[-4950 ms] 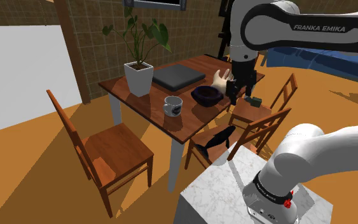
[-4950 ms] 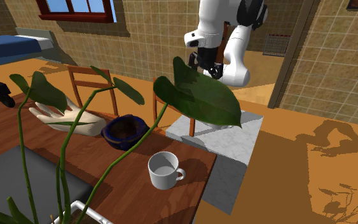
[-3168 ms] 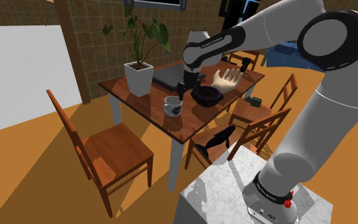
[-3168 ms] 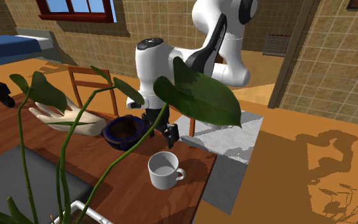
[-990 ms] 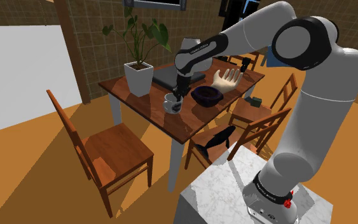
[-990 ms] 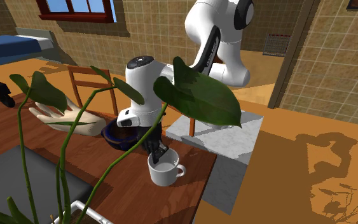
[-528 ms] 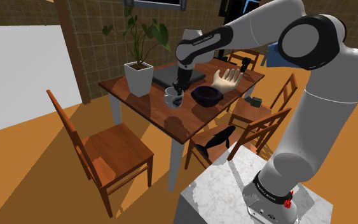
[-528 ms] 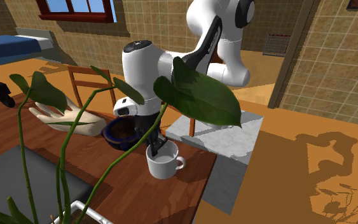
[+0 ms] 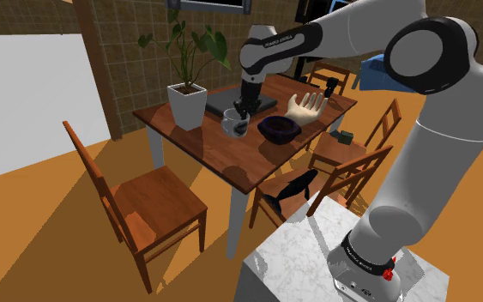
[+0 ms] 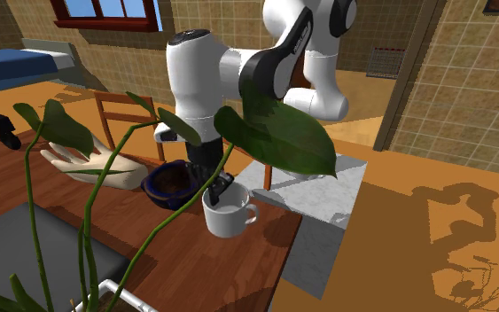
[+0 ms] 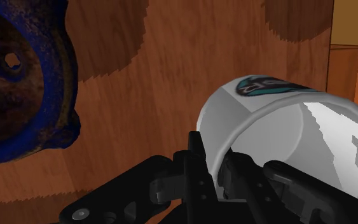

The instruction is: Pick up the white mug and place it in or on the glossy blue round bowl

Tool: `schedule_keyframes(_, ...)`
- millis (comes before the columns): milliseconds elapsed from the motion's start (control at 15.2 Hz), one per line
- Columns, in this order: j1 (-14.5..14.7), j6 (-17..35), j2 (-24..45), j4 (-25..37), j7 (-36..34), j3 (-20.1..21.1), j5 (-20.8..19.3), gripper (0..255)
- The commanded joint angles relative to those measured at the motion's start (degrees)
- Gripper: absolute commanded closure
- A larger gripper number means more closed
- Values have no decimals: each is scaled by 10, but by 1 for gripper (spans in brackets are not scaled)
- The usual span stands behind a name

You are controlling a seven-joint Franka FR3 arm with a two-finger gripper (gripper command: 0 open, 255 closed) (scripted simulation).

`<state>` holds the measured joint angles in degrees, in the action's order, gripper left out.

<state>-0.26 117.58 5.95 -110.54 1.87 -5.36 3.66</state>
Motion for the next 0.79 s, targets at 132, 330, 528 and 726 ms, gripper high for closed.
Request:
schedule_keyframes(132,0,-30,-6,24,-2,0,-2,255)
schedule_keyframes(330,0,-52,-11,41,-3,-1,-3,255)
schedule_keyframes(528,0,-74,-15,59,-4,-1,-3,255)
schedule_keyframes(726,0,-97,-18,79,-6,-1,-4,255)
